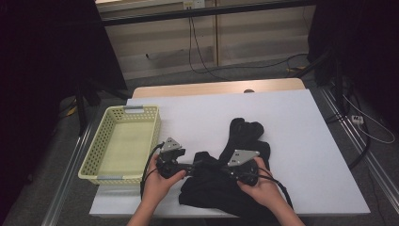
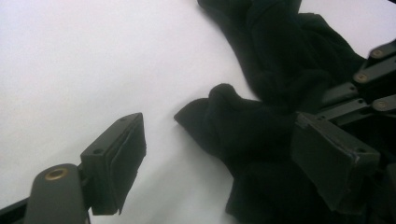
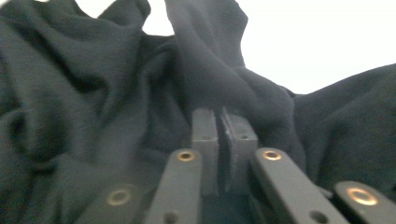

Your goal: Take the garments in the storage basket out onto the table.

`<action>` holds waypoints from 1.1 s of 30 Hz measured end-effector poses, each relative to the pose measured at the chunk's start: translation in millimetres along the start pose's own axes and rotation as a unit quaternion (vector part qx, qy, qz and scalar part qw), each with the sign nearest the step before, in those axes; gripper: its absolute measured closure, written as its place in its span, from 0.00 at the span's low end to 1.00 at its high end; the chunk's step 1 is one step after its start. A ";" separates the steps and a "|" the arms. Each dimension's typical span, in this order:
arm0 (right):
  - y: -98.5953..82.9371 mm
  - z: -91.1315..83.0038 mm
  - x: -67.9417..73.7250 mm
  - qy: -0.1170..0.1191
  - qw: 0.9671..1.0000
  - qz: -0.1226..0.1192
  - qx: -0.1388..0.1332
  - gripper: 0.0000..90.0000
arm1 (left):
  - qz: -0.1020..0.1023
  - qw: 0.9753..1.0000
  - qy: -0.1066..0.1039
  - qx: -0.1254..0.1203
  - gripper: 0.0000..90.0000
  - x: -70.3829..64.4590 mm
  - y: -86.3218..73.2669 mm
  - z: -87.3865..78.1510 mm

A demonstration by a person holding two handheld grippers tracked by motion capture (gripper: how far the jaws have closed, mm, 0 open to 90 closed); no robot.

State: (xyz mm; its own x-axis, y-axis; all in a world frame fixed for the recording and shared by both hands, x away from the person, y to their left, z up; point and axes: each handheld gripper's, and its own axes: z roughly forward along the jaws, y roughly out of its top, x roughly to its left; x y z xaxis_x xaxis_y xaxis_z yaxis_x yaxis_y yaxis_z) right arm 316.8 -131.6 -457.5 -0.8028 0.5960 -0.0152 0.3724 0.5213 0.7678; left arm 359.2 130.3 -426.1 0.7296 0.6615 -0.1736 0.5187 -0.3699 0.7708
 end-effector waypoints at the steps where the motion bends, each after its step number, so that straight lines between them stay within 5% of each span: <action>1: -1.3 -1.0 0.0 0.014 1.000 -0.002 -0.001 1.00 | 0.002 1.000 0.001 0.002 0.21 0.5 -0.4 0.0; 4: -4.7 -4.3 8.5 0.084 0.996 -0.003 0.010 1.00 | 0.000 1.000 0.000 0.003 0.21 0.8 -2.4 0.6; 6: -5.6 -9.3 18.8 0.099 0.995 -0.013 0.017 1.00 | -0.002 1.000 0.001 0.004 0.21 0.9 -3.3 1.4; 8: -5.3 -15.8 21.3 0.084 0.996 -0.013 0.011 0.98 | -0.001 1.000 0.000 0.005 0.21 1.2 -3.1 2.0; 11: -3.6 -24.8 8.4 0.040 0.998 0.026 -0.032 0.66 | 0.001 1.000 -0.002 0.005 0.21 0.4 -2.3 0.9; 14: 0.4 -29.5 -8.6 -0.006 0.997 0.046 -0.060 0.49 | -0.002 1.000 -0.001 0.000 0.21 0.7 -2.1 0.7; 16: 4.3 -24.5 -15.8 -0.031 0.997 0.049 -0.056 0.41 | -0.007 1.000 -0.002 0.002 0.21 2.0 -2.2 1.3; 20: 3.6 -6.2 -19.4 -0.032 0.999 0.035 -0.015 0.44 | -0.008 1.000 -0.001 0.006 0.21 3.2 -3.2 2.0; 21: -0.9 5.0 -18.6 -0.025 0.999 0.038 0.010 0.53 | -0.007 1.000 0.000 0.004 0.21 3.3 -3.0 1.7; 24: -1.1 0.2 -19.3 -0.018 0.999 0.042 0.010 0.78 | -0.005 1.000 -0.001 0.003 0.21 3.2 -2.0 0.6; 28: -4.3 -2.5 -13.9 -0.009 0.999 0.039 0.002 0.85 | -0.005 1.000 0.000 0.004 0.21 2.3 -2.3 1.1; 33: -6.8 -9.9 6.4 0.075 0.997 0.028 0.005 0.87 | -0.010 1.000 0.001 -0.004 0.21 3.9 -1.6 -1.5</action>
State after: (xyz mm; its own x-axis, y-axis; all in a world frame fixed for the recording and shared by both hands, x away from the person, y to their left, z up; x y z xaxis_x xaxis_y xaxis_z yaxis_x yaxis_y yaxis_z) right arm 304.5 -137.4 -456.5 -0.8411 0.5266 0.1231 0.4219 0.4966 0.7586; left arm 360.5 134.5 -427.0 0.7187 0.6693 -0.1882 0.5298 -0.3519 0.7717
